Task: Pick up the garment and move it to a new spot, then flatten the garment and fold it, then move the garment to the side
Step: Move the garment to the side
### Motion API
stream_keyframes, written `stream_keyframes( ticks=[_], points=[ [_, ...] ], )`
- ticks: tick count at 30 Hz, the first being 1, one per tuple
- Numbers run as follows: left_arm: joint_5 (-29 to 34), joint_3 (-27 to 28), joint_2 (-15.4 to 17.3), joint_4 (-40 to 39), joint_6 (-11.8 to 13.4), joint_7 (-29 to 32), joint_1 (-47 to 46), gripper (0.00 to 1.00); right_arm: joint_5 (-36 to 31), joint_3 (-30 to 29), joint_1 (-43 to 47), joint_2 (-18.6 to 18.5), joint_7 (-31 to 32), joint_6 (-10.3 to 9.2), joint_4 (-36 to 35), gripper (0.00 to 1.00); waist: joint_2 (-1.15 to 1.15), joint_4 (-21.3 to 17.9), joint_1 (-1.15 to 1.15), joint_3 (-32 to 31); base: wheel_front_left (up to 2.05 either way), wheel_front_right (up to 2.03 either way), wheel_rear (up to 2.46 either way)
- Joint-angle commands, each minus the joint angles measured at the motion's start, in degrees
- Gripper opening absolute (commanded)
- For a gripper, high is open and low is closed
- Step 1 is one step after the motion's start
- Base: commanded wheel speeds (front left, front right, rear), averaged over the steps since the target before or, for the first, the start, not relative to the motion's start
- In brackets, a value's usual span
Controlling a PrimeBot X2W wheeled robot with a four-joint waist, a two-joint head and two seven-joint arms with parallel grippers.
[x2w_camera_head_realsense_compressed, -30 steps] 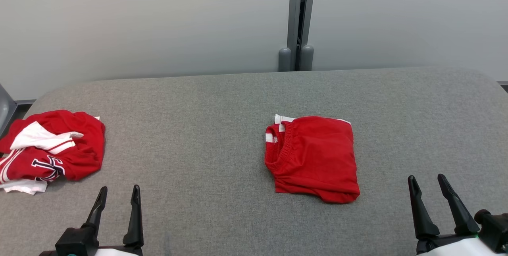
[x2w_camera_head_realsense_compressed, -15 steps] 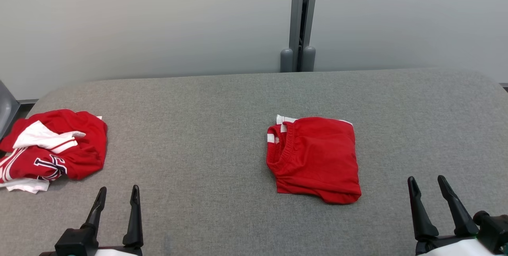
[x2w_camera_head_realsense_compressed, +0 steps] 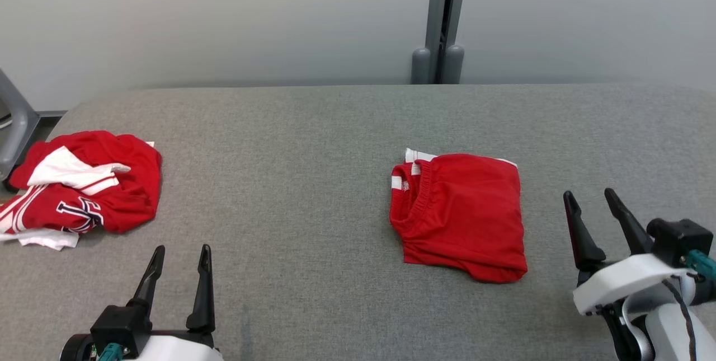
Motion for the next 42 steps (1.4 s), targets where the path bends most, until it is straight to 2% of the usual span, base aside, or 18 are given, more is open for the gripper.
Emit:
stream_keyframes(
  ticks=[1, 7, 8, 14, 19, 24, 25, 26, 27, 31, 36, 42],
  points=[
    [-0.31, -0.34, 0.24, 0.02, 0.14, 0.0, -1.61, 1.0, 0.09, 0.15, -2.94, -0.56, 0.14, 0.02, 2.78, 1.0, 0.0, 1.49, 0.0, 1.61, 0.0, 0.0, 0.0],
    [-1.56, -2.54, 0.17, -0.13, 0.86, 0.0, -4.83, 1.0, -0.64, 0.91, -11.51, -1.41, 2.32, 0.02, 14.48, 1.0, 0.0, 4.86, 0.0, 5.63, 0.0, 0.0, 0.0],
    [-1.56, -2.54, 0.17, -0.13, 0.86, 0.0, -4.83, 1.0, -0.64, 0.91, -11.51, -1.41, 2.32, 0.02, 14.48, 1.0, 0.0, 4.86, 0.0, 5.63, 0.0, 0.0, 0.0],
    [-2.66, -3.68, 0.15, -0.09, 1.37, -0.01, -6.91, 1.0, 0.77, 1.94, -16.83, -1.39, 2.98, 0.01, 24.4, 1.0, 0.0, 6.98, 0.0, 8.17, 0.0, 0.0, 0.0],
    [-2.99, -3.82, 0.15, -0.12, 1.57, 0.0, -7.19, 1.0, 2.88, 3.64, -18.72, 0.12, 3.45, 0.02, 29.98, 1.0, 0.0, 7.5, 0.0, 8.86, 0.0, 0.0, 0.0],
    [-3.37, -3.9, 0.15, 0.08, 1.85, 0.0, -7.77, 1.0, 5.07, 6.66, -19.06, 1.09, 6.46, 0.01, 34.45, 1.0, 0.0, 7.27, 0.0, 9.21, 0.0, 0.0, 0.0],
    [-3.33, -3.95, 0.15, 0.19, 1.89, -0.01, -7.94, 1.0, 5.58, 7.01, -19.28, 1.47, 6.49, 0.01, 34.93, 0.49, 0.0, 7.22, 0.0, 9.25, 0.0, 0.0, 0.0],
    [-3.32, -3.97, 0.15, 0.28, 1.92, -0.01, -8.09, 1.0, 5.86, 7.54, -19.53, 1.63, 6.47, 0.02, 35.27, 0.07, 0.0, 7.16, 0.0, 9.29, 0.0, 0.0, 0.0],
    [-3.31, -3.94, 0.15, 0.34, 1.88, -0.01, -8.11, 1.0, 6.27, 8.16, -19.81, 1.76, 6.45, 0.02, 35.41, 0.0, 0.0, 7.05, 0.0, 9.3, 0.0, 0.0, 0.0],
    [-3.08, -3.41, 0.15, 0.61, 1.68, -0.01, -8.45, 1.0, 6.9, 10.77, -21.84, 0.43, 5.74, 0.01, 35.46, 0.0, 0.0, 5.98, 0.0, 9.39, 0.0, 0.0, 0.0],
    [-2.44, -3.46, 0.14, 0.48, 0.77, 0.0, -9.47, 1.0, 5.92, 15.84, -25.73, -3.06, 6.83, 0.0, 34.94, 0.0, 0.0, 3.75, 0.0, 11.13, 0.0, 0.0, 0.0],
    [-1.3, -3.52, 0.14, -0.64, -0.01, -0.01, -12.19, 1.0, 4.44, 24.23, -32.26, -9.86, 8.63, 0.0, 32.39, 0.0, 0.0, -0.43, 0.0, 16.11, 0.0, 0.0, 0.0]
  ],
)
